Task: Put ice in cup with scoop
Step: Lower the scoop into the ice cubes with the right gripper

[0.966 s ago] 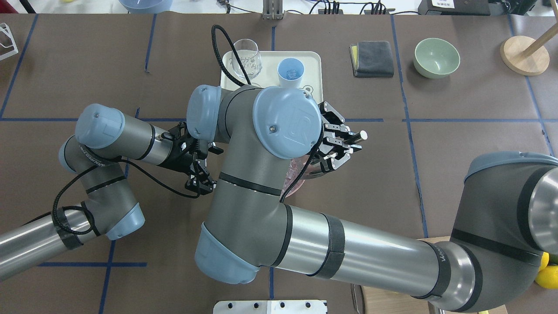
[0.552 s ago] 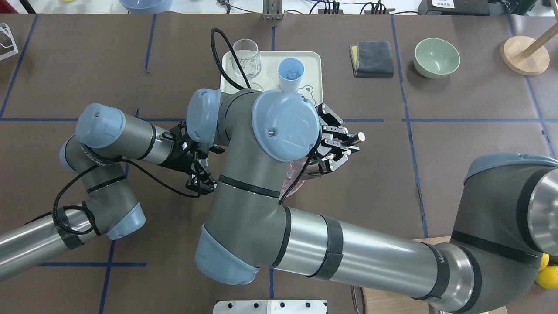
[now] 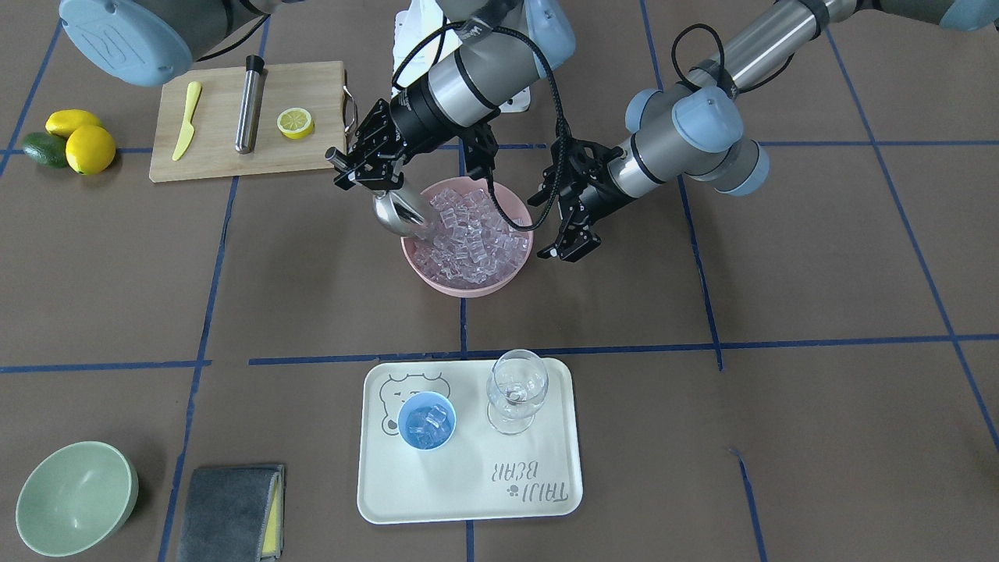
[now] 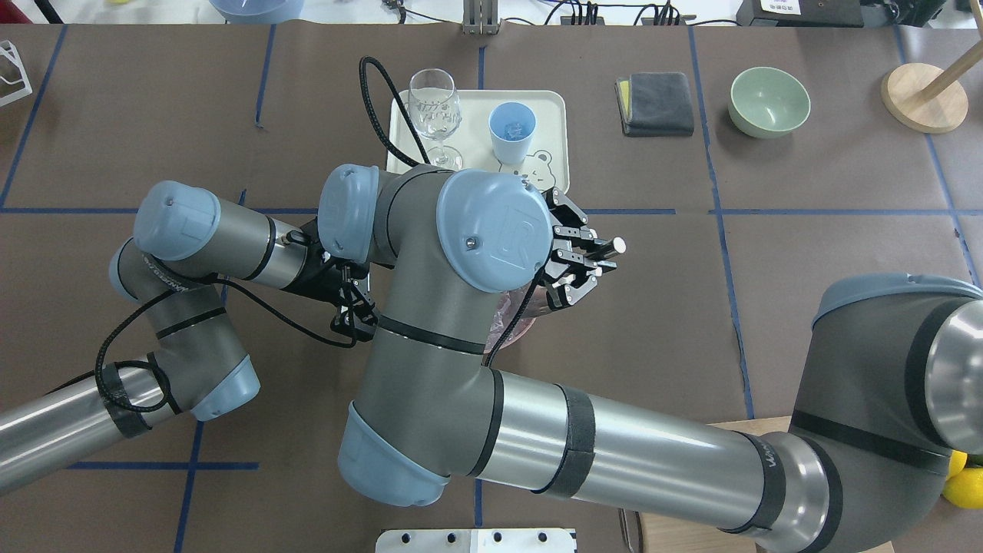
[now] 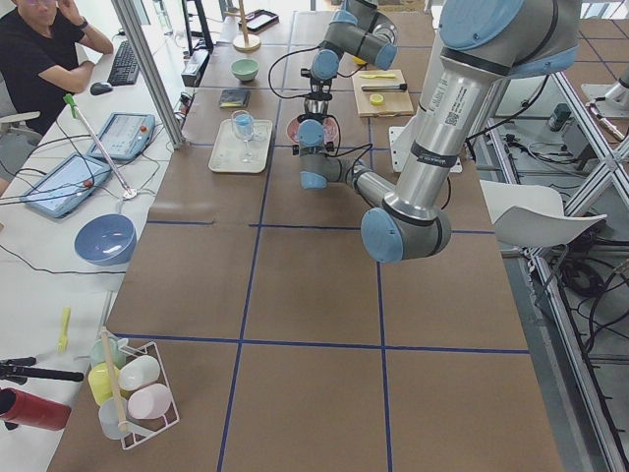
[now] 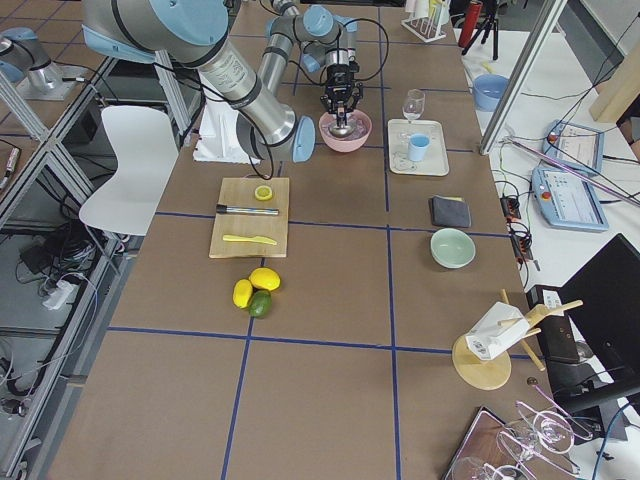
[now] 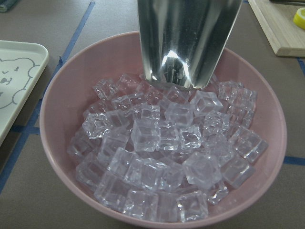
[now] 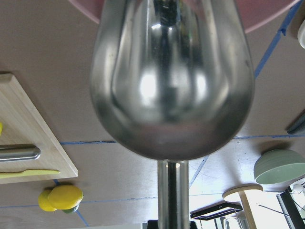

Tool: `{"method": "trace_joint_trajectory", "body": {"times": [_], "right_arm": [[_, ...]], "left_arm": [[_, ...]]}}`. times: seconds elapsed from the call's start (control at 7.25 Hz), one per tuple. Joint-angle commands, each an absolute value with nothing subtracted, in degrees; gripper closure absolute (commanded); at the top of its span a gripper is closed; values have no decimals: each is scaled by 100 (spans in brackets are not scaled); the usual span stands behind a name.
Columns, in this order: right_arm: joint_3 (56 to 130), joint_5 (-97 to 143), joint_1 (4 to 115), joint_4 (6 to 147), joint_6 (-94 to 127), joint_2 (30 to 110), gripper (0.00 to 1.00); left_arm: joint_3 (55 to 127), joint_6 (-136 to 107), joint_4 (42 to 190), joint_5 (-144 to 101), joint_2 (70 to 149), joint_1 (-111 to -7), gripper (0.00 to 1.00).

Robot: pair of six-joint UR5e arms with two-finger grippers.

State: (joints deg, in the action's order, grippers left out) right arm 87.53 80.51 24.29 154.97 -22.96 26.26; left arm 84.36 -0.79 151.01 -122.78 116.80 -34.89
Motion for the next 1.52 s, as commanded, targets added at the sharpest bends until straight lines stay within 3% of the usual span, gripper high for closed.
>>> {"method": "trace_joint_trajectory", "body": {"times": [0.0, 0.97, 1.38], "right_arm": [[8754, 8051, 2382, 15425, -2294, 2645, 100], [8929, 8121, 2355, 14724, -2294, 2847, 100], [10411, 8138, 2355, 14293, -2303, 3969, 100]], "left_arm": [[8324, -88, 15100, -12217, 11838, -3489, 0], [8306, -88, 15100, -12120, 11900, -3419, 0], [8306, -79, 15100, -12120, 11900, -3419, 0]]}}
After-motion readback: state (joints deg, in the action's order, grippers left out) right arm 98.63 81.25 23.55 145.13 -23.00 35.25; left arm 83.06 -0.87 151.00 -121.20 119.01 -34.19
